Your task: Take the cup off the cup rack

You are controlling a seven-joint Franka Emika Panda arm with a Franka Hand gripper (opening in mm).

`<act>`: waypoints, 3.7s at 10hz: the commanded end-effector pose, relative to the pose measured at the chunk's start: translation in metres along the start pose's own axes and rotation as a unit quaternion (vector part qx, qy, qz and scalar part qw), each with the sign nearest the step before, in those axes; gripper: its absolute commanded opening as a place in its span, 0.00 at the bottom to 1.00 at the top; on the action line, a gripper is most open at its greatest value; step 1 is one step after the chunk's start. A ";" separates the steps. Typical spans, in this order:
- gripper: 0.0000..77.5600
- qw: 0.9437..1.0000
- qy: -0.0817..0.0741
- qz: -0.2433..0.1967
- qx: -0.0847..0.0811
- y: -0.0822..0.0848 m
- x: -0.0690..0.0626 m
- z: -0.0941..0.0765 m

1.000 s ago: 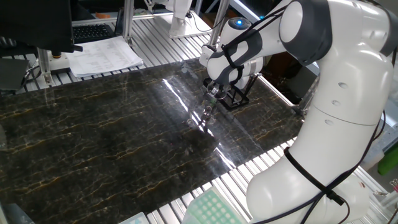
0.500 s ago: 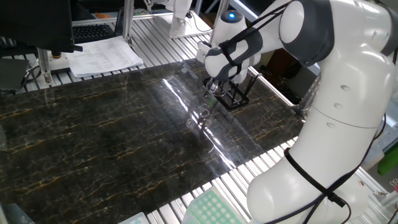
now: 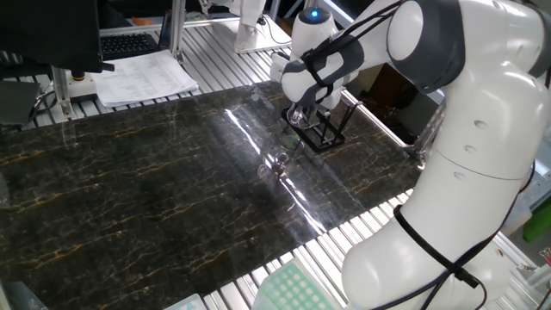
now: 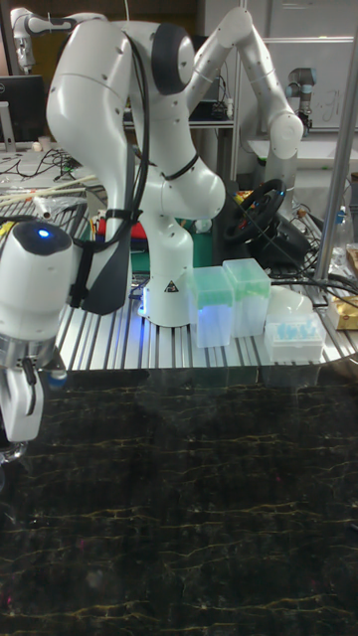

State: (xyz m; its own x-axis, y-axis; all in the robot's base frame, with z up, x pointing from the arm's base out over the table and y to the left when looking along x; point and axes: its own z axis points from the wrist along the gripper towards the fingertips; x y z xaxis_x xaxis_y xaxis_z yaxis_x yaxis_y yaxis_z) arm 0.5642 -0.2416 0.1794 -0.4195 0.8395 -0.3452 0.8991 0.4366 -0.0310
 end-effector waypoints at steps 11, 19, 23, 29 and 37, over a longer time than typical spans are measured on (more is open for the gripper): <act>0.01 0.998 -0.009 -0.014 0.057 0.023 -0.006 -0.072; 0.01 0.997 0.003 -0.029 0.070 0.022 -0.001 -0.105; 0.01 0.998 0.038 -0.026 0.051 0.039 0.016 -0.120; 0.01 0.995 0.077 -0.048 0.034 0.058 0.047 -0.111; 0.01 0.993 0.071 -0.089 0.030 0.087 0.092 -0.049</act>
State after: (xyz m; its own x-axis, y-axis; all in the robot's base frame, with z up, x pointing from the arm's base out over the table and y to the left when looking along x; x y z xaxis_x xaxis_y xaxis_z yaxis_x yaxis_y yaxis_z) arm 0.5959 -0.1178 0.2048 -0.5662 0.8031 -0.1854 0.8242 0.5502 -0.1339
